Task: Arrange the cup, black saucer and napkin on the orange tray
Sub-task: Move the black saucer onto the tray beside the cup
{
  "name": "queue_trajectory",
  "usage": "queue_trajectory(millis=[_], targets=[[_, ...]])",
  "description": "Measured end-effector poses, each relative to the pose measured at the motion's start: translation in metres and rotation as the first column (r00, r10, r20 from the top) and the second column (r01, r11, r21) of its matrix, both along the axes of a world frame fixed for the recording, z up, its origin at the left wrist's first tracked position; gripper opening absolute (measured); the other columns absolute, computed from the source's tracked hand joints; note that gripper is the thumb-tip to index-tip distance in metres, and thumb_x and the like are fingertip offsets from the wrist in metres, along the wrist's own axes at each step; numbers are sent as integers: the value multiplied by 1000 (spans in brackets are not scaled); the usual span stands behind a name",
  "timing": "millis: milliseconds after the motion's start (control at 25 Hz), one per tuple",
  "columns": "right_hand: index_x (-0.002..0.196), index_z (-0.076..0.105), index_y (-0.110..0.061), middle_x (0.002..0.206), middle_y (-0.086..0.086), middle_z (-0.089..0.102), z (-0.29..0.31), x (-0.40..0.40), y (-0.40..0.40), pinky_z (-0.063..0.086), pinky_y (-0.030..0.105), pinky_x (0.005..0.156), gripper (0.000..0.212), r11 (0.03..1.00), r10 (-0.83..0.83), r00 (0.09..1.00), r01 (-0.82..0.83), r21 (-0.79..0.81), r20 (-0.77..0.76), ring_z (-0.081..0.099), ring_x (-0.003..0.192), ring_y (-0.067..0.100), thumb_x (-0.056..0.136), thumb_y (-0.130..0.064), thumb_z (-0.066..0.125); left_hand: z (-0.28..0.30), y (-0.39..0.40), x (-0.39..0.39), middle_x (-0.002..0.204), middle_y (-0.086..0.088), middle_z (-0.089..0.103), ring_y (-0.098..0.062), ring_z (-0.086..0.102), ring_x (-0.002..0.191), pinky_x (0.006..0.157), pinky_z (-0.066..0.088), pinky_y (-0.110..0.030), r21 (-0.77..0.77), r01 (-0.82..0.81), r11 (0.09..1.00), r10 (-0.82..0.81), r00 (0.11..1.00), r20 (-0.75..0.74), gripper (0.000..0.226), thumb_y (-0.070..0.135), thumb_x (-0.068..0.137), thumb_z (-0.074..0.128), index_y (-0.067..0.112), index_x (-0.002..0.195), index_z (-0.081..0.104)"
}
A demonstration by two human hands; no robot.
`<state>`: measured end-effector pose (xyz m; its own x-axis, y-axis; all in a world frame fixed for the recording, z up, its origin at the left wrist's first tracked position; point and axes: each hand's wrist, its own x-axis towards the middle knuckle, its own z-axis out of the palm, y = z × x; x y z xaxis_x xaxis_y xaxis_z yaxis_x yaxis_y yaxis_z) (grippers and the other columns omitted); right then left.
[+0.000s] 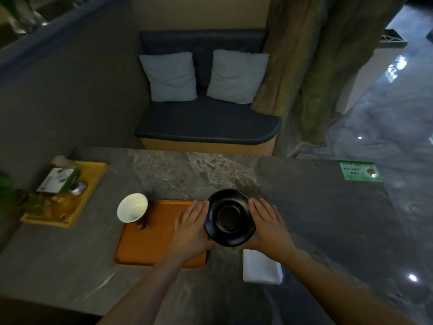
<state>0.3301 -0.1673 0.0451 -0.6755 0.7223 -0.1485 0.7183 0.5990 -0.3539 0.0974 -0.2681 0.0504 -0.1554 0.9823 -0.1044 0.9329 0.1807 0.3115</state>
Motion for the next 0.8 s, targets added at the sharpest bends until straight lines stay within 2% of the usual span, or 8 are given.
queue_trajectory(millis=[160, 280, 440, 560, 800], targets=[[150, -11, -24, 162, 2, 3, -7, -31, -12, -9, 45, 116, 123, 1000, 29, 999, -29, 6, 29, -17, 142, 14, 60, -92, 40, -10, -21, -27, 161, 10, 10, -1, -15, 141, 115, 5, -40, -39, -40, 998, 41, 999, 7, 116, 80, 59, 53, 29, 152, 5], [150, -8, -24, 161, 2, 7, -13, -56, -22, -8, 44, 116, 125, 999, 35, 997, -35, -4, 64, -8, 146, 19, 59, -92, 43, -16, -33, -51, 160, 13, 4, -5, -17, 142, 116, 3, -40, -76, -36, 997, 36, 999, 3, 120, 78, 59, 60, 27, 152, 2], [151, -4, -20, 161, 1, 6, -23, -87, -35, -12, 40, 114, 126, 999, 35, 995, -33, -26, 97, -6, 147, 20, 58, -94, 40, -28, -45, -80, 155, 13, -3, -12, -12, 145, 115, -6, -29, -91, -10, 996, 21, 992, 126, 121, 69, 64, 69, 21, 152, 2], [151, -6, -21, 162, 1, 3, -33, -107, -46, -14, 39, 114, 125, 998, 21, 995, -14, -65, 102, -9, 147, 19, 60, -95, 36, -41, -53, -100, 157, 12, -4, -12, -12, 146, 113, -11, -25, -86, 7, 996, 6, 989, 146, 121, 75, 65, 65, 22, 152, 1], [149, -14, -24, 162, 1, -2, -54, -136, -64, -12, 41, 116, 125, 991, 8, 989, 12, -132, 150, -11, 146, 20, 60, -91, 42, -70, -65, -134, 158, 9, 3, -12, -8, 146, 120, 3, -37, -127, 26, 992, 0, 979, 203, 124, 82, 60, 62, 20, 152, 7]])
